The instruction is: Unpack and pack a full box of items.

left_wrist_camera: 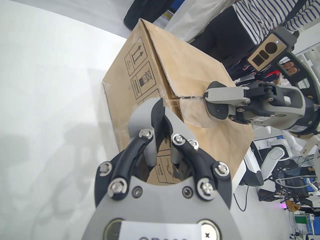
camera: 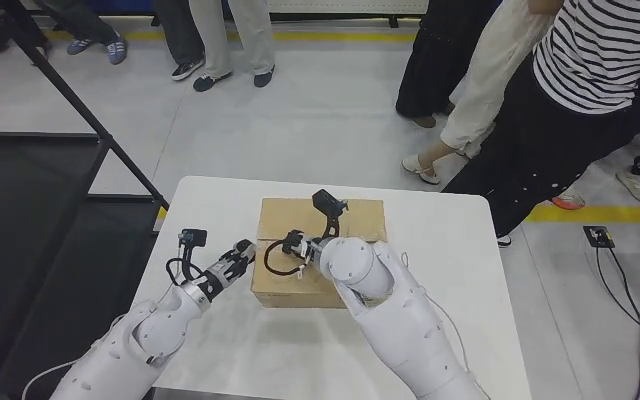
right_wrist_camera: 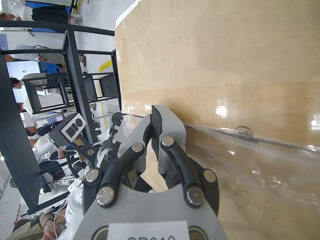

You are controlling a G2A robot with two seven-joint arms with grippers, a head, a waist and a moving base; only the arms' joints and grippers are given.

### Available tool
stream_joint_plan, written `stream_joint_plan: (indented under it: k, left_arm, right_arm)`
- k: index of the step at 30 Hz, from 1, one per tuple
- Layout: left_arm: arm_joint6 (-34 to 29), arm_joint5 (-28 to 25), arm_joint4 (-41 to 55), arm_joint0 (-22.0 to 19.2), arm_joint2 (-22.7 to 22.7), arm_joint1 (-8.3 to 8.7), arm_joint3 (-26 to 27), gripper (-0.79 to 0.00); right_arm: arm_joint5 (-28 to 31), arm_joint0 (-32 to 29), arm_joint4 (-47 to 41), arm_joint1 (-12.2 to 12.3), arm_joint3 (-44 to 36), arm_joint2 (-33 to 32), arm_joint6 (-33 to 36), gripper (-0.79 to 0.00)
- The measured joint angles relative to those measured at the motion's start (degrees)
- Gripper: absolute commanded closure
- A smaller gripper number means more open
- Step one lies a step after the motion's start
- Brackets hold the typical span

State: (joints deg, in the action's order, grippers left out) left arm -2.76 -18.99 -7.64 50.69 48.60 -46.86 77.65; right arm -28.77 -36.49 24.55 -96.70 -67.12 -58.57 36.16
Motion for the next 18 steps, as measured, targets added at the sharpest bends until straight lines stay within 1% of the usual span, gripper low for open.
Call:
stream_joint_plan:
  k: [8, 18]
  left_arm:
    - [-0.27, -0.17, -0.75, 1.12, 2.01, -0.74, -0.41, 0.000]
    - [0.97, 0.41, -1.05, 2.89, 5.23, -1.45, -0.95, 0.000]
  right_arm:
    - [1.95, 3.84, -3.70, -1.56, 6.42, 2.68, -0.88, 0.000]
    - [5.72, 5.63, -8.61, -2.67, 10.67, 3.12, -1.21, 0.000]
